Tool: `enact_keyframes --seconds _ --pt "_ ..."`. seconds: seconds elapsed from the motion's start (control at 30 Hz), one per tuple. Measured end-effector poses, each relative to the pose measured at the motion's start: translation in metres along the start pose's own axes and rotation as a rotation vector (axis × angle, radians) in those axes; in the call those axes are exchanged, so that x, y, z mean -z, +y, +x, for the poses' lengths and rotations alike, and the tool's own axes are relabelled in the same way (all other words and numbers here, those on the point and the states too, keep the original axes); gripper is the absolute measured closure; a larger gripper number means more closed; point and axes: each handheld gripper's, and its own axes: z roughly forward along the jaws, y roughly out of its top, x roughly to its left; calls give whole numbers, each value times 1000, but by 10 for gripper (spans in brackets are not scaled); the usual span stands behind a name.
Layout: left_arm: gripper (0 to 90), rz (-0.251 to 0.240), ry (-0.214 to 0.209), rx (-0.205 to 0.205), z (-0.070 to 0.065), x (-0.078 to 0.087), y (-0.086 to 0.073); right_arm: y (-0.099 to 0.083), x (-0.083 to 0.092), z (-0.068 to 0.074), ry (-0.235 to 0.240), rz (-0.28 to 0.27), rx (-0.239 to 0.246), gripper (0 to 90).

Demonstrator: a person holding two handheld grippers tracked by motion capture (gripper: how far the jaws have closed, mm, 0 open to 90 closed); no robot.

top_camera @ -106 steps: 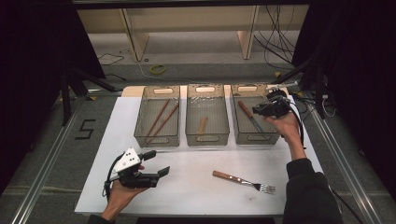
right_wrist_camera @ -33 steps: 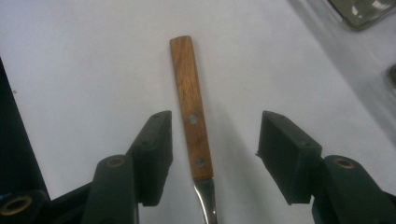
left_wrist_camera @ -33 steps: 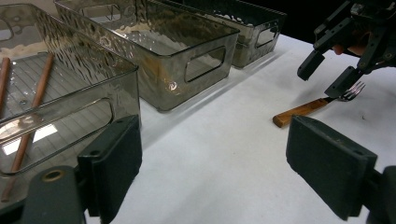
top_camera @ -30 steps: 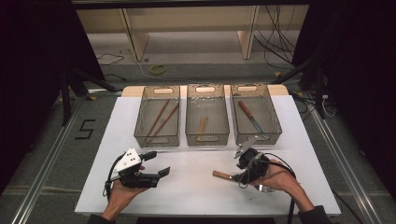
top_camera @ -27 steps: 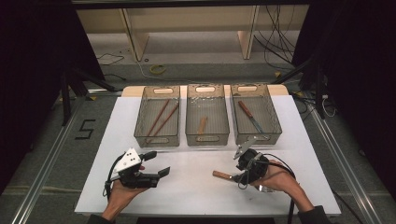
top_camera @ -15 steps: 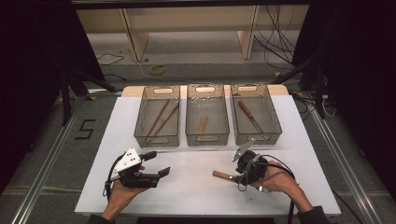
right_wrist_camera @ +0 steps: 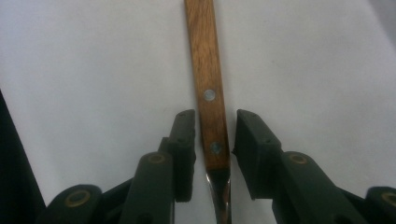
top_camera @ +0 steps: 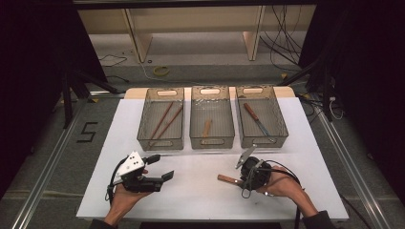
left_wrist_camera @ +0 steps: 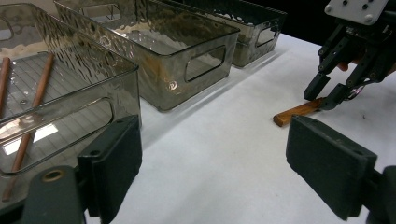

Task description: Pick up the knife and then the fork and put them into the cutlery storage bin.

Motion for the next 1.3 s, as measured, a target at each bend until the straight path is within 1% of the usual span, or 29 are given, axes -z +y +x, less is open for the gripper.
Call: enact_keyframes --seconds 0.1,0.17,0.27,0.3,0.37,0.4,0.43,0.5,0.57,0.7,0.73,0.83,0.87,0.97,1.03,1.07,1.1,1.13,1.2,1.3 --pt "179 0 0 -1 0 0 0 0 -2 1 -6 10 10 716" --pt "179 0 0 -1 0 0 0 1 -2 1 -8 17 3 722" --pt "179 1 0 -2 0 0 0 1 -3 1 -21 15 35 737" --pt "179 2 0 -3 0 0 0 1 -3 2 -17 20 26 740" --pt "179 1 0 -2 0 0 0 2 -2 3 -18 33 26 745" --pt "179 2 0 -3 0 0 0 2 -3 3 -25 28 38 747" --pt "179 1 1 -1 0 -1 0 2 -2 3 -22 35 27 750" --pt "179 1 0 -2 0 -1 0 3 -2 4 -24 34 23 769" --pt "179 0 1 -1 0 -1 0 4 -3 5 -32 39 37 771" --pt "179 2 0 -4 0 0 0 4 -2 4 -24 53 32 774" --pt "179 2 0 -4 0 0 0 4 -2 4 -29 47 38 774" --pt "180 2 1 -3 0 0 0 4 -2 4 -26 40 28 775" --pt "180 1 1 -3 0 0 0 4 -2 3 -27 36 36 775" --pt "180 1 1 -1 0 -1 0 4 0 3 -21 23 8 775" --pt "180 2 1 -3 0 0 0 3 0 1 -26 5 19 776" --pt "180 1 1 -2 0 0 0 3 2 1 -20 7 13 776" --pt "180 1 1 -2 0 0 0 3 2 1 -24 -4 15 776" --pt "180 1 1 -2 0 0 0 3 4 1 -23 -3 0 776" --pt "180 1 1 -2 0 0 0 2 5 -1 -23 -20 0 776" --pt "180 0 1 -2 0 0 0 1 8 -2 -17 -33 -21 776"
